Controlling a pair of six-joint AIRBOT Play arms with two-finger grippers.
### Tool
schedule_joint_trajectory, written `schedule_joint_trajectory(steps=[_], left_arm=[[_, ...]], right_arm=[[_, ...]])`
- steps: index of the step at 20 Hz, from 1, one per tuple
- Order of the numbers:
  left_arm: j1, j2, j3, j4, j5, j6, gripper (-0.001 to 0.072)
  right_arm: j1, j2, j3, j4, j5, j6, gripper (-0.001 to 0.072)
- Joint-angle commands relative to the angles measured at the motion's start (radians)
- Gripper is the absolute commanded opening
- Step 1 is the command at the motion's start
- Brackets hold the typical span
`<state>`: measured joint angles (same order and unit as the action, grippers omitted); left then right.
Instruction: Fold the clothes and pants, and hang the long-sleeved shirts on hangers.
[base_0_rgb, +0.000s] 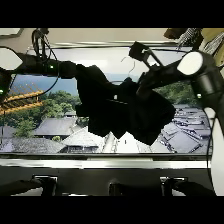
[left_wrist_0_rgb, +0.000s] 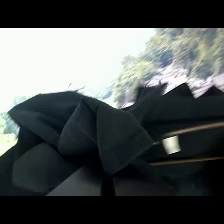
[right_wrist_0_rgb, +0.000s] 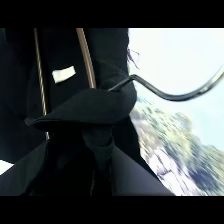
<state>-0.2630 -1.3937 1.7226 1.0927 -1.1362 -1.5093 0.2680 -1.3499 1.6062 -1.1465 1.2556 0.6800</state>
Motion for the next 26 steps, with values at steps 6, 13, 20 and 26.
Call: schedule_joint_trajectory(steps=[6,13,20,26], left_arm=[[-0.100,0.019,0.068,-0.011,-0.116,-0.022,0.0016],[-0.156,0.055,-0.046,-0.011,-0.199,-0.004,0.0015],[-0.211,0.053,-0.157,-0.012,-0.068,0.020,0.0018],[-0.153,0.122,-0.150,-0.011,-0.078,0.077,0.0694]], right_arm=[[0.125,-0.097,0.000,-0.161,-0.321,0.093,0.0020],[0.123,0.059,0.001,-0.303,-0.373,0.163,0.0021],[0.123,0.238,0.001,-0.307,-0.182,0.162,0.0021],[0.123,0.256,0.000,-0.314,-0.183,0.133,0.0022]])
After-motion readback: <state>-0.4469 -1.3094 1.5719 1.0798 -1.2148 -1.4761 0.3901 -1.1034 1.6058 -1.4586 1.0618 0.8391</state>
